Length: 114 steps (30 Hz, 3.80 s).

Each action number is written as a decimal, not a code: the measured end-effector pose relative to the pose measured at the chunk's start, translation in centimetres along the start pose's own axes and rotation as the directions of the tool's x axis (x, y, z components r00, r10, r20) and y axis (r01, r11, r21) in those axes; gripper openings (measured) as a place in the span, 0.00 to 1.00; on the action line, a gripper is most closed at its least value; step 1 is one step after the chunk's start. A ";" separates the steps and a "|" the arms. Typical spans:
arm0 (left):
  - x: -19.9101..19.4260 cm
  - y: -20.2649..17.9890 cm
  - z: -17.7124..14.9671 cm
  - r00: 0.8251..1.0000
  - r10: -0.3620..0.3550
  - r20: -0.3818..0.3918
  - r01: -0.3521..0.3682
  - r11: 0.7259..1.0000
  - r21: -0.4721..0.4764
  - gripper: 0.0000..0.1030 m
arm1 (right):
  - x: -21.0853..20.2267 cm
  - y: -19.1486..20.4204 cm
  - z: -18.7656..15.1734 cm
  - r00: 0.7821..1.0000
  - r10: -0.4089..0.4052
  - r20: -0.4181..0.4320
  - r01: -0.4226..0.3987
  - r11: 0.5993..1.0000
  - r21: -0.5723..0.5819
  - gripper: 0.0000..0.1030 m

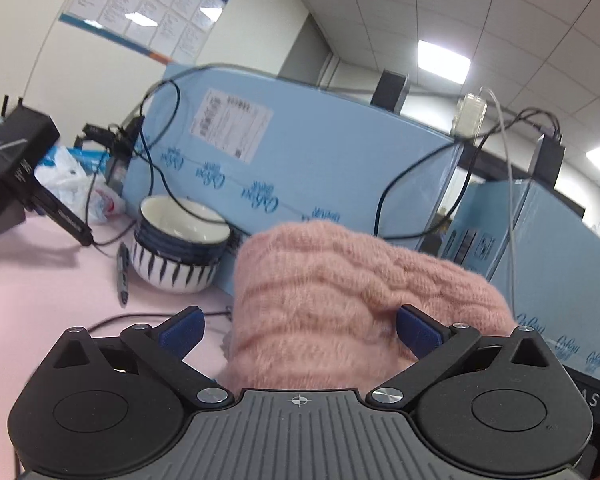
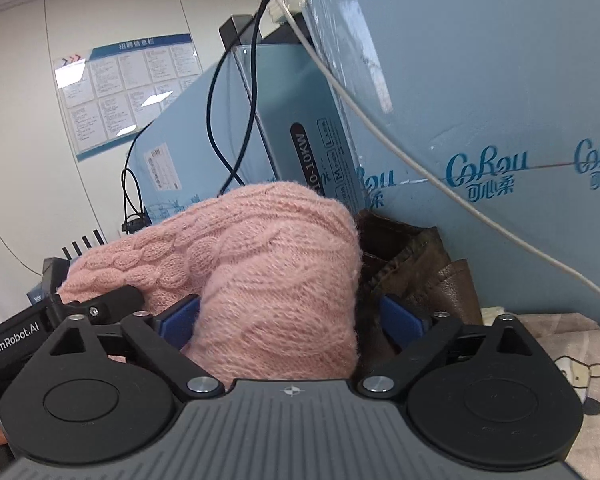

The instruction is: Fold clothes

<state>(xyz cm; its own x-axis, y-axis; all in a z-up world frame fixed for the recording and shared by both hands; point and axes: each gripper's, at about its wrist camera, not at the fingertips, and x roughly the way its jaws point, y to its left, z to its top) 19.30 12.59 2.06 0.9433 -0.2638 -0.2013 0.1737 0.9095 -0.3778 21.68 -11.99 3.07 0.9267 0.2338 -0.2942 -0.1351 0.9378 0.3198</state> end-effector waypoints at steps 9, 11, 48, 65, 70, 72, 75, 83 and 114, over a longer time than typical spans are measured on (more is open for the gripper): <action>-5.4 -0.9 -0.2 0.999 0.017 0.040 -0.016 1.000 -0.017 1.00 | -5.9 1.7 0.3 0.998 -0.003 0.057 0.005 0.999 -0.042 1.00; -6.6 -1.4 -0.9 0.999 0.024 0.030 -0.024 1.000 -0.006 1.00 | -7.3 2.0 0.1 0.999 -0.006 0.053 0.009 0.999 -0.050 1.00; -13.0 -8.2 -8.0 0.968 0.244 0.052 -0.249 0.956 0.155 1.00 | -15.2 1.1 -6.8 0.995 -0.103 0.004 0.103 0.989 -0.108 1.00; -11.0 -6.0 -8.9 0.896 0.434 -0.089 -0.410 0.889 0.203 1.00 | -10.9 1.2 -9.0 0.954 -0.290 -0.083 0.262 0.933 -0.247 1.00; -9.9 -6.0 -9.4 0.887 0.433 -0.158 -0.391 0.888 0.242 1.00 | -9.8 0.7 -9.2 0.941 -0.296 -0.162 0.255 0.938 -0.235 1.00; -9.4 -5.9 -9.6 0.877 0.439 -0.194 -0.388 0.886 0.253 1.00 | -9.3 0.3 -9.2 0.936 -0.289 -0.202 0.242 0.944 -0.225 1.00; -8.8 -5.6 -9.8 0.860 0.451 -0.238 -0.392 0.883 0.258 1.00 | -8.8 -0.3 -9.3 0.925 -0.289 -0.247 0.241 0.949 -0.205 1.00; -7.7 -5.7 -10.3 0.824 0.485 -0.294 -0.405 0.866 0.294 1.00 | -8.4 -0.1 -9.7 0.911 -0.312 -0.270 0.253 0.939 -0.233 1.00; -7.6 -5.7 -10.2 0.821 0.485 -0.302 -0.401 0.865 0.301 1.00 | -8.3 -0.1 -9.4 0.909 -0.315 -0.274 0.254 0.938 -0.235 1.00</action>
<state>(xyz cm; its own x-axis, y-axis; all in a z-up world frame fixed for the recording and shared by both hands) 8.24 6.13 -3.46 0.7731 0.1280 -0.6213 -0.1431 0.9894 0.0259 10.64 -11.58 -3.00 0.7884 -0.0123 -0.6151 0.0263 0.9996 0.0138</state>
